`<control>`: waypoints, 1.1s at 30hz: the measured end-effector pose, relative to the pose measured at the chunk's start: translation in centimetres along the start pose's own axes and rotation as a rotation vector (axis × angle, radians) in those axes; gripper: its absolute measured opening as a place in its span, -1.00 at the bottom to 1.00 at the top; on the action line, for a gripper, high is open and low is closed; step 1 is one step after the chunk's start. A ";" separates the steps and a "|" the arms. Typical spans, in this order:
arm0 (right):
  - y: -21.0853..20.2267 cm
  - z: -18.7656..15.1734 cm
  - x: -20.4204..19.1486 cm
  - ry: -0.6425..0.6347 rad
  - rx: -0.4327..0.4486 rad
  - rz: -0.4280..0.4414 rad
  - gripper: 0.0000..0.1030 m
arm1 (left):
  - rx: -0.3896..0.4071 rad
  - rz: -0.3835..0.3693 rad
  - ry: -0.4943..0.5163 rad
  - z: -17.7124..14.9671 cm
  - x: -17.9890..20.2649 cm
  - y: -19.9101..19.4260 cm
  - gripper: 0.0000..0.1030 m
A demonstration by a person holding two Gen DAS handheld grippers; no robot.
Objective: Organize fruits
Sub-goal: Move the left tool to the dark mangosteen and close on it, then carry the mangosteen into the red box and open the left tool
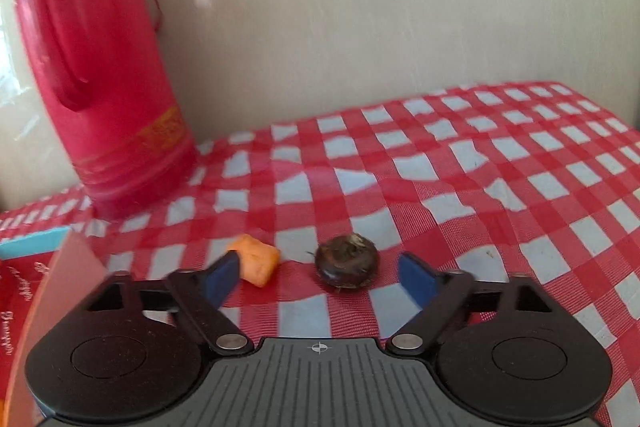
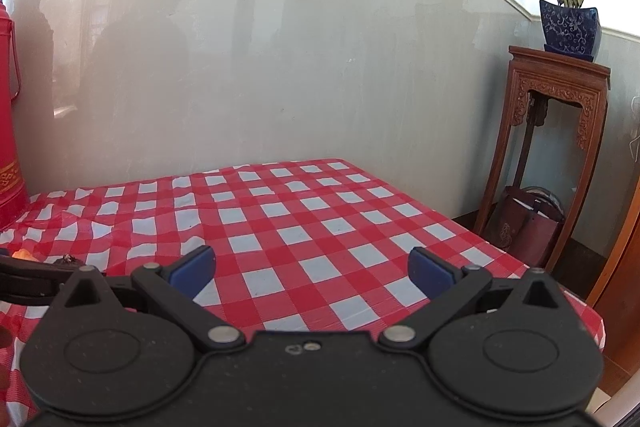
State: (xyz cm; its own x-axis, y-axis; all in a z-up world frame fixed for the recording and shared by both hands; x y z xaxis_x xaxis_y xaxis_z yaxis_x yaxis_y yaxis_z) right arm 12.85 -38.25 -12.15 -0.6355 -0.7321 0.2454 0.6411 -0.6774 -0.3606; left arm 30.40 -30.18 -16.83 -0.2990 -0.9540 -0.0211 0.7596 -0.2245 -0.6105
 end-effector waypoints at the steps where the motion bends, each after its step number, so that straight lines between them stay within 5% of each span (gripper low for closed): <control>1: 0.0 0.0 0.0 0.003 -0.001 0.007 0.89 | -0.018 -0.006 -0.002 -0.1 0.2 0.5 0.29; 6: 0.1 0.0 -0.2 -0.004 0.003 0.028 0.89 | -0.011 -0.018 0.006 -0.1 0.9 1.3 0.27; 9: 0.2 0.0 -0.3 -0.009 0.000 0.027 0.89 | -0.013 -0.039 -0.006 0.1 1.0 1.2 -0.23; 24: -0.1 0.1 -1.0 -0.018 0.010 0.057 0.89 | 0.088 0.000 -0.010 0.0 -0.7 -2.7 -0.23; 33: -0.7 0.2 -2.4 -0.044 0.014 0.098 0.89 | 0.215 0.143 -0.004 0.2 -6.9 -8.2 -0.23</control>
State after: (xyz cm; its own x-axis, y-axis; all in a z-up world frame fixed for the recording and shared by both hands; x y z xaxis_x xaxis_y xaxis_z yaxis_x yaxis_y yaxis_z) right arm 14.02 -36.08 -12.31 -0.5504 -0.7970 0.2487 0.7055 -0.6032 -0.3720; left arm 26.37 -21.84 -11.51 -0.1780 -0.9797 -0.0921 0.8995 -0.1241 -0.4188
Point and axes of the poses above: each gripper's, at about its wrist camera, not at the fingertips, and y roughly the way its jaws point, x to its right, z to its top, the point moved 5 cm from there along y, roughly the way its jaws point, and after that the axes turned 11 degrees about -y, right-handed, at the moved point
